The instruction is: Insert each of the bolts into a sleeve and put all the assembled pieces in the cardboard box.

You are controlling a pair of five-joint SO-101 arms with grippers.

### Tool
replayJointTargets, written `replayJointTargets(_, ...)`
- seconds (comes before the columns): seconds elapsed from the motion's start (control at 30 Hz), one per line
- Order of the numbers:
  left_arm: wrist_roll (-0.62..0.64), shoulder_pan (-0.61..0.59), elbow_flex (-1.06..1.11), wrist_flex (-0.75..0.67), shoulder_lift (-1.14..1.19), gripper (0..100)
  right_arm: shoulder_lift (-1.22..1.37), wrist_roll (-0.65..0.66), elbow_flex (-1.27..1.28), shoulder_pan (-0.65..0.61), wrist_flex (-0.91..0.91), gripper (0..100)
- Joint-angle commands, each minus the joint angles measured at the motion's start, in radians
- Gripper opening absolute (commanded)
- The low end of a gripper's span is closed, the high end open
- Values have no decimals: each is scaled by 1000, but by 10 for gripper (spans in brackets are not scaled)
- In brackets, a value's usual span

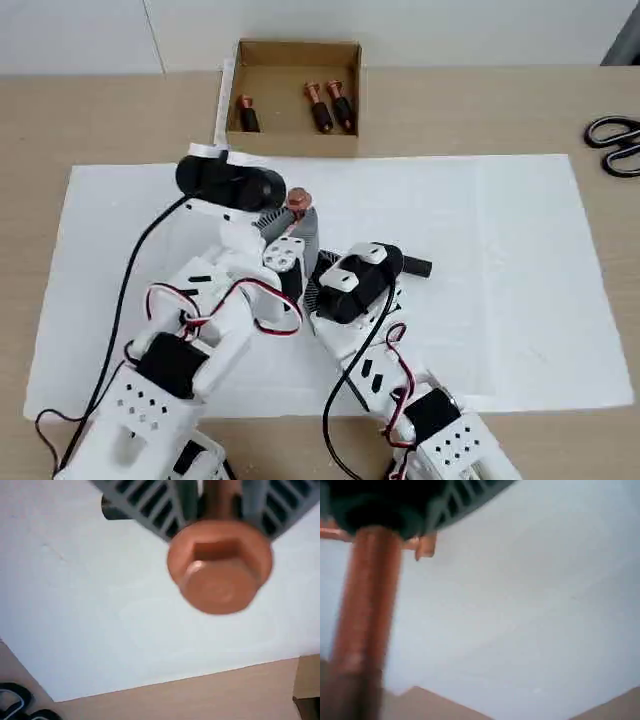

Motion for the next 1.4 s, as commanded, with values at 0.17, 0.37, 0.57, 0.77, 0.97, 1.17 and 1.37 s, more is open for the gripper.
replayJointTargets(0.17,-9,-12,-8,-35,-17,6,-19,-5,-6,1,-22,4)
replayJointTargets(0.37,-9,-11,7,-40,-17,6,-19,-5,-6,1,-22,4)
replayJointTargets(0.57,-9,-8,19,-40,-15,6,-19,-5,-6,1,-22,4)
replayJointTargets(0.77,-9,-8,28,-58,-15,6,-19,-5,-6,-1,-22,4)
replayJointTargets(0.97,-9,-6,47,-77,-15,6,-19,-5,-6,-1,-22,4)
replayJointTargets(1.17,-6,5,45,-69,-15,6,-19,-5,-6,-1,-22,4)
replayJointTargets(1.37,-6,20,41,-34,-17,6,-19,-5,-6,-1,-22,4)
